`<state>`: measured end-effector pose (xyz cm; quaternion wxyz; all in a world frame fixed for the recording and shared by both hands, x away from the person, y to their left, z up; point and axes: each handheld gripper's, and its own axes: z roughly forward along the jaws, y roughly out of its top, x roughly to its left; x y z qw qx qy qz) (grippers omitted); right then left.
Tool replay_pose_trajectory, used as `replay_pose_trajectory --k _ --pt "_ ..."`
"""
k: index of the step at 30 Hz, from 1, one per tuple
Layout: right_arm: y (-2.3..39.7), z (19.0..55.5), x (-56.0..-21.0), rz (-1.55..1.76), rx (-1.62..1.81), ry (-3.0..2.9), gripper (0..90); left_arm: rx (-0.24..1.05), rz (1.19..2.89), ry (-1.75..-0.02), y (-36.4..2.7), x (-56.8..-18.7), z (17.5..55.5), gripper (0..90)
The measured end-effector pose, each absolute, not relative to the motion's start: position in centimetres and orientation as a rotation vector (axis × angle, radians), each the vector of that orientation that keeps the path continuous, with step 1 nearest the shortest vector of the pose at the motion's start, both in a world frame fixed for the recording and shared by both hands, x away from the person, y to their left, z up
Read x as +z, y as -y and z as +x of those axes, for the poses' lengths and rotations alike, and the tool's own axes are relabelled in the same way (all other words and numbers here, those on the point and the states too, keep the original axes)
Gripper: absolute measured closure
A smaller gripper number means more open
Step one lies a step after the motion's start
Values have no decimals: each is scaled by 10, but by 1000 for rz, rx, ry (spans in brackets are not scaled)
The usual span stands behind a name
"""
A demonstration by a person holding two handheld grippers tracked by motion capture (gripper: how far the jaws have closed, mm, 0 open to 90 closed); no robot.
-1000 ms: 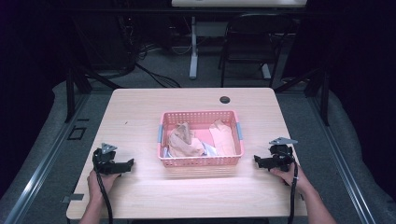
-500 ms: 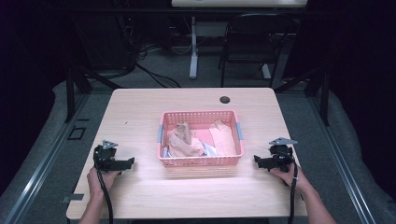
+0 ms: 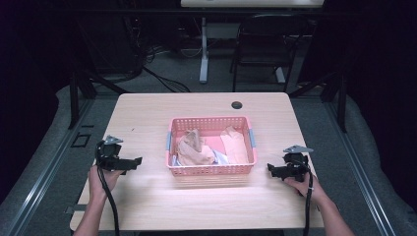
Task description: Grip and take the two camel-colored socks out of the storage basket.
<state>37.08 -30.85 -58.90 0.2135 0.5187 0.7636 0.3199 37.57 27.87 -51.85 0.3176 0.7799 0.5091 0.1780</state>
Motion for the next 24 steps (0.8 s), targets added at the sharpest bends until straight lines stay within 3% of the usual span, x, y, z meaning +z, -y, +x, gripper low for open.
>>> replay_pose_trajectory --k 13,24 --pt "308 370 -589 1435 892 -2122 0 375 2180 -1155 -229 -463 395 4" --pt "308 370 -589 1436 893 -2120 0 276 2338 -1030 -185 -438 412 4"
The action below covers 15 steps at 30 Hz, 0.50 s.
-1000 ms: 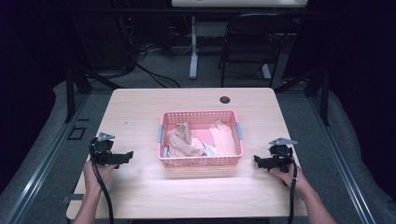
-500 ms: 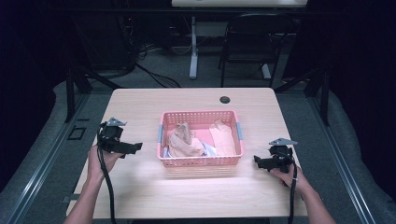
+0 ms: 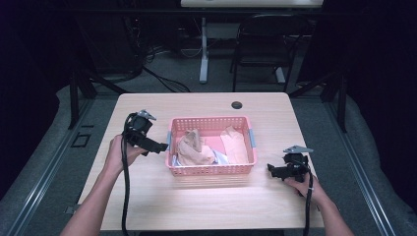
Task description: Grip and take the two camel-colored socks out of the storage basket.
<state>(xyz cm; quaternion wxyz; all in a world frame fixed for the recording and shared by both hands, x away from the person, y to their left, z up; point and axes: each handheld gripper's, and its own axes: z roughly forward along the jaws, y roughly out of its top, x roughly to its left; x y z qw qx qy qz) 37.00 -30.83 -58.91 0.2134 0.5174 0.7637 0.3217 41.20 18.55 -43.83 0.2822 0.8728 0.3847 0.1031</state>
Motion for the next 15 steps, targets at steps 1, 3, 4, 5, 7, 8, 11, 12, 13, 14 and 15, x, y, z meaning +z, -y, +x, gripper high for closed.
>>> replay_pose_trajectory --k 1,3,4,5,7,8,11,12,13,14,15 --pt "308 370 -589 1435 892 -2120 0 269 2349 -1019 -182 -437 414 4" --pt "308 370 -589 1435 894 -2120 0 263 2369 -1007 -175 -436 417 4" --pt "308 370 -589 1436 893 -2123 0 257 2379 -998 -169 -435 420 4" --pt "308 370 -589 1436 893 -2123 0 257 2379 -998 -169 -435 420 4" --pt "308 370 -589 1436 893 -2123 0 235 2400 -984 -160 -435 425 3" --pt "308 370 -589 1436 893 -2123 0 235 2400 -984 -160 -435 425 3" --pt "308 370 -589 1435 893 -2124 0 216 2427 -966 -151 -436 429 5" --pt "308 370 -589 1435 893 -2124 0 207 2433 -962 -148 -437 431 8" --pt "308 370 -589 1435 893 -2124 0 204 2442 -958 -145 -437 432 8" --pt "308 370 -589 1432 893 -2125 0 189 2452 -946 -139 -439 434 10" --pt "308 370 -589 1432 893 -2125 0 189 2452 -946 -139 -439 434 10"
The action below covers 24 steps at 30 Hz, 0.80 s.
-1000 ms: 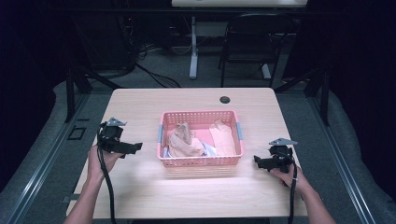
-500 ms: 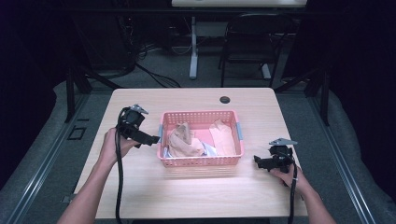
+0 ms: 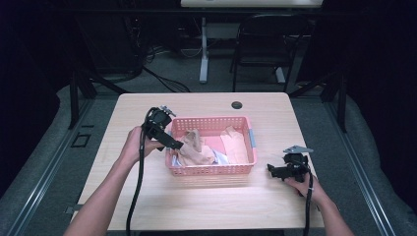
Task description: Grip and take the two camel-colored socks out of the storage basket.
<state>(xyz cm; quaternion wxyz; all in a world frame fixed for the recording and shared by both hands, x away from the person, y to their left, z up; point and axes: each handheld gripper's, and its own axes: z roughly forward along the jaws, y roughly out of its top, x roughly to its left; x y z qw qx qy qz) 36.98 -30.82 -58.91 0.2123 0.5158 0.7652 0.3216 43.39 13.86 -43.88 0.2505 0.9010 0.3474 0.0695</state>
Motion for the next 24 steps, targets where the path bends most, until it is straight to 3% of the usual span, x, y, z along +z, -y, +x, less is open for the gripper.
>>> replay_pose_trajectory --k 24 --pt "308 369 -589 1421 899 -2133 0 67 2504 -887 -103 -480 446 94"
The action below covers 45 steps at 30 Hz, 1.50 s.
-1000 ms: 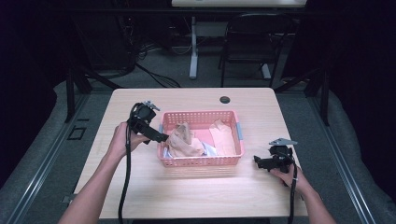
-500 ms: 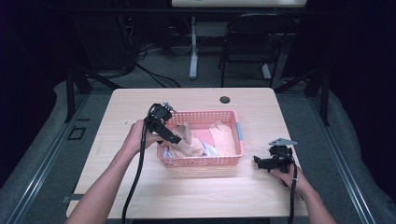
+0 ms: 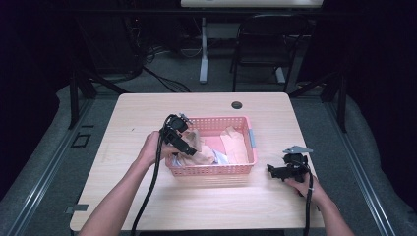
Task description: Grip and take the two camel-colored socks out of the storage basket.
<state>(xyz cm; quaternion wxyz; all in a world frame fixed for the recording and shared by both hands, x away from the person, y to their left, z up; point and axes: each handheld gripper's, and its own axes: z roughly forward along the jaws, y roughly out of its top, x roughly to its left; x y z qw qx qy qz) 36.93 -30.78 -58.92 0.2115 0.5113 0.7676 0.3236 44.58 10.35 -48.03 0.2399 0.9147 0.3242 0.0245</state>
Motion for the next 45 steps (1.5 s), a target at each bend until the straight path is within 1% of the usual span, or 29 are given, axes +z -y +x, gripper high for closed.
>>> replay_pose_trajectory --k 3,8,10,14,15,16,17,27,28,29,30,31,32,33,35,37,40,43,45 --pt "308 369 -589 1420 899 -2133 0 48 2508 -894 -101 -486 447 97" --pt "308 369 -589 1420 899 -2133 0 39 2537 -896 -95 -491 449 135" --pt "308 369 -589 1420 899 -2133 0 46 2557 -899 -92 -495 449 162" --pt "308 369 -589 1420 900 -2133 0 50 2577 -908 -90 -499 449 269" --pt "308 369 -589 1419 900 -2133 0 56 2580 -912 -90 -501 449 269" --pt "308 369 -589 1419 900 -2133 0 60 2584 -915 -90 -502 449 306" --pt "308 369 -589 1419 899 -2134 0 62 2591 -919 -89 -503 449 323" --pt "308 369 -589 1419 900 -2134 0 67 2605 -907 -85 -507 448 607" --pt "308 369 -589 1419 899 -2133 0 69 2587 -889 -85 -503 447 612" --pt "308 369 -589 1419 895 -2133 0 65 2569 -879 -85 -501 447 591" --pt "308 369 -589 1419 895 -2133 0 65 2569 -879 -85 -501 447 570" --pt "308 369 -589 1419 900 -2133 0 56 2521 -863 -85 -495 447 542" --pt "308 369 -589 1419 900 -2133 0 56 2521 -863 -85 -495 447 503" --pt "308 369 -589 1419 899 -2133 0 57 2504 -867 -84 -492 448 503" --pt "308 369 -589 1419 900 -2133 0 40 2478 -858 -82 -488 450 428" --pt "308 369 -589 1419 898 -2133 0 25 2466 -846 -78 -487 453 391" --pt "308 369 -589 1419 899 -2133 0 5 2488 -834 -73 -490 455 362" --pt "308 369 -589 1418 895 -2134 0 -36 2503 -816 -70 -495 457 360" --pt "308 369 -589 1418 895 -2133 0 -40 2516 -812 -70 -496 458 363"
